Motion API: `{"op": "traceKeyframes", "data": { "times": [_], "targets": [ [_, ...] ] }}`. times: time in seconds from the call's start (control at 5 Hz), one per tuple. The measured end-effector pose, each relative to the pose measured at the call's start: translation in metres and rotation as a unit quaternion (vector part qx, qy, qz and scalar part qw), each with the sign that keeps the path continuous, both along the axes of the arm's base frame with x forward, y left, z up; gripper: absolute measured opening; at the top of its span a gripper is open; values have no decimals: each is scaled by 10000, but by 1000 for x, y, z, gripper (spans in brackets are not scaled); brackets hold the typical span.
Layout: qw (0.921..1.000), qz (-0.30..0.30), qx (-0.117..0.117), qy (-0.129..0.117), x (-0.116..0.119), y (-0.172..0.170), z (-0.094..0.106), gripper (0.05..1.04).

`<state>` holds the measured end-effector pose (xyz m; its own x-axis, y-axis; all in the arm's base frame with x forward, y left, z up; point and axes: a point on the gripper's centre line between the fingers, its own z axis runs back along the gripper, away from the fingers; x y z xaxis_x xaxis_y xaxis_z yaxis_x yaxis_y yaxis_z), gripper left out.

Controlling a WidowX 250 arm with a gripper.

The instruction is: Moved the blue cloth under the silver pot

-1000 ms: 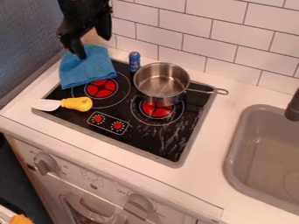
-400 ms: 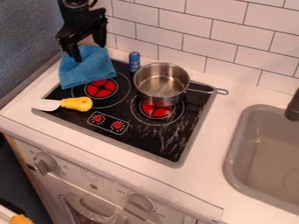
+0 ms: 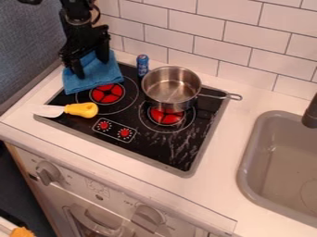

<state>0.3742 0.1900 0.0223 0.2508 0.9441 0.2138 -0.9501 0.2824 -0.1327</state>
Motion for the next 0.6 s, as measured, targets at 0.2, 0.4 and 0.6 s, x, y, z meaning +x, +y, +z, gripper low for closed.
{"op": "traceKeyframes", "data": {
  "times": [0.2,0.4,0.6],
  "targets": [
    [10000,0,-32,35,-6,-4,-9,1001],
    [10000,-34,-40,55,-13,-11,-12,1001],
    [9999,-68,-1,79,-23,-16,-12,1001]
  ]
}}
